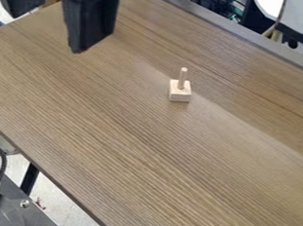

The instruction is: Remove the arch from the tower and put it in the middle of the table

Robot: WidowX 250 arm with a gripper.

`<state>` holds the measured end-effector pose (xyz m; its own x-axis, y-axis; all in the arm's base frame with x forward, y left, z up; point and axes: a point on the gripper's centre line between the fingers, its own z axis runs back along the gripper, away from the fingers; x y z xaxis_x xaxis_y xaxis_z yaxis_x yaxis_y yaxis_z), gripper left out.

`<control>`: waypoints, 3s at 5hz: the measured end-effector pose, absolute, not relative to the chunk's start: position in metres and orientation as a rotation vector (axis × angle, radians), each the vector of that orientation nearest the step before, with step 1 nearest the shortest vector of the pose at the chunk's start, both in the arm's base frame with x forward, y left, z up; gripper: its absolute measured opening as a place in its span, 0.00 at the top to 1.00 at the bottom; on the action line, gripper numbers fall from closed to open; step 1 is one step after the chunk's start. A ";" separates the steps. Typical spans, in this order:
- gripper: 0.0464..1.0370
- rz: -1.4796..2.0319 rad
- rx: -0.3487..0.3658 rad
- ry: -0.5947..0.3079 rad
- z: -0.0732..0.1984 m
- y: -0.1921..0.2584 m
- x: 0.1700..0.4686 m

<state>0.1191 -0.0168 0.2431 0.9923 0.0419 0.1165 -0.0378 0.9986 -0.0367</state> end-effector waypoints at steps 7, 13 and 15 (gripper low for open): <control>0.04 1.003 -0.087 -0.298 0.288 0.090 0.283; 0.04 1.867 0.117 -0.415 0.224 0.212 0.330; 0.04 1.936 0.098 -0.401 0.207 0.229 0.332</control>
